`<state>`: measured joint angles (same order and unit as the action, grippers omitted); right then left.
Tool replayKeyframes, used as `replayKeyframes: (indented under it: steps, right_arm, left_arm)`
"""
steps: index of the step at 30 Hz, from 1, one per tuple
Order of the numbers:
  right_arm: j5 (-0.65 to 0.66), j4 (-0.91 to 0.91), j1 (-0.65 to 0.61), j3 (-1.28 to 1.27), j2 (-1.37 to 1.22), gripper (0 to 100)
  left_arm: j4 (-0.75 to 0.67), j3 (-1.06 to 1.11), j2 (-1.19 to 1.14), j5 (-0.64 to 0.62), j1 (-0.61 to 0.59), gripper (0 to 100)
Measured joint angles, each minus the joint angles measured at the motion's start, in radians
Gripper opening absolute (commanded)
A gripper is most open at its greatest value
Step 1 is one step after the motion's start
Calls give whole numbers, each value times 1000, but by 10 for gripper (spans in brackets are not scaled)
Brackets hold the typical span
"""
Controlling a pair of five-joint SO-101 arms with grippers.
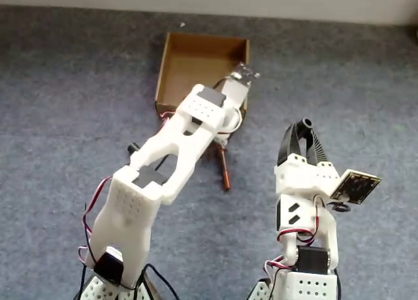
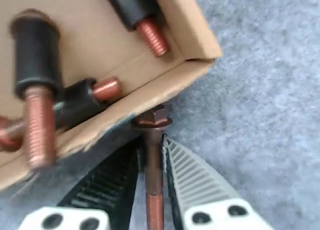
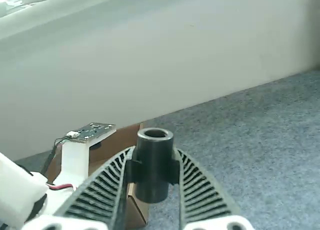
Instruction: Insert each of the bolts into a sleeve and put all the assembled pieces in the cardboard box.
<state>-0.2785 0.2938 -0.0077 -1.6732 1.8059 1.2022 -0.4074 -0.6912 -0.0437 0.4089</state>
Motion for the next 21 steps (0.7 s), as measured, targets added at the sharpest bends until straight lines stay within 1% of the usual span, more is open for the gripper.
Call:
replayKeyframes:
  steps: [5,21]
  right_arm:
    - [0,0,0,0,0,5]
    - [0,0,0,0,0,5]
  left_arm:
    - [68,0,104,-26,-3,5]
    - [295,0,459,-26,2,5]
